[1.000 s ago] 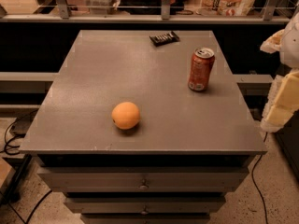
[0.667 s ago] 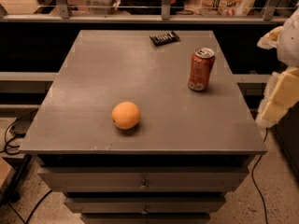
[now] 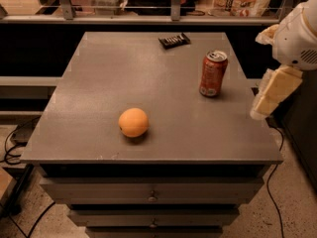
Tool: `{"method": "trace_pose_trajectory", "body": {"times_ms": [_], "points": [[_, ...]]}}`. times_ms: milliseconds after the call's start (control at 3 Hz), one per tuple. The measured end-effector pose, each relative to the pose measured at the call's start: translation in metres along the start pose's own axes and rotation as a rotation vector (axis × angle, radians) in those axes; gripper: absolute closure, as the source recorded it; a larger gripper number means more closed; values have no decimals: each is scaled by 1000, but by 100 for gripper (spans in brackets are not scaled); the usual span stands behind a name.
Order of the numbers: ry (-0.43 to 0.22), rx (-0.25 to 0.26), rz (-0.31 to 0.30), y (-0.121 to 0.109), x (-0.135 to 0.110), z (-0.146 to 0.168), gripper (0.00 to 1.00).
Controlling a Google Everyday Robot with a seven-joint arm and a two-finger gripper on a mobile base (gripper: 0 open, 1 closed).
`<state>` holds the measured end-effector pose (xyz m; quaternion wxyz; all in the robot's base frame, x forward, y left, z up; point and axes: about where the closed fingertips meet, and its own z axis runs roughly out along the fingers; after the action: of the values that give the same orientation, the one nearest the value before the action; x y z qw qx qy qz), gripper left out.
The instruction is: Pick coke can
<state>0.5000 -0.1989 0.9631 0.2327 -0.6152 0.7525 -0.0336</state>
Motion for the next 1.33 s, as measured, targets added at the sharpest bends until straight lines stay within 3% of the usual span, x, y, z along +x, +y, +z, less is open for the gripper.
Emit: {"method": "trace_pose_trajectory", "body": {"times_ms": [667,1333], "points": [[-73,-9,57,-45,-2,47,0],[-129,-60,85,-72,-19,98,0]]}}
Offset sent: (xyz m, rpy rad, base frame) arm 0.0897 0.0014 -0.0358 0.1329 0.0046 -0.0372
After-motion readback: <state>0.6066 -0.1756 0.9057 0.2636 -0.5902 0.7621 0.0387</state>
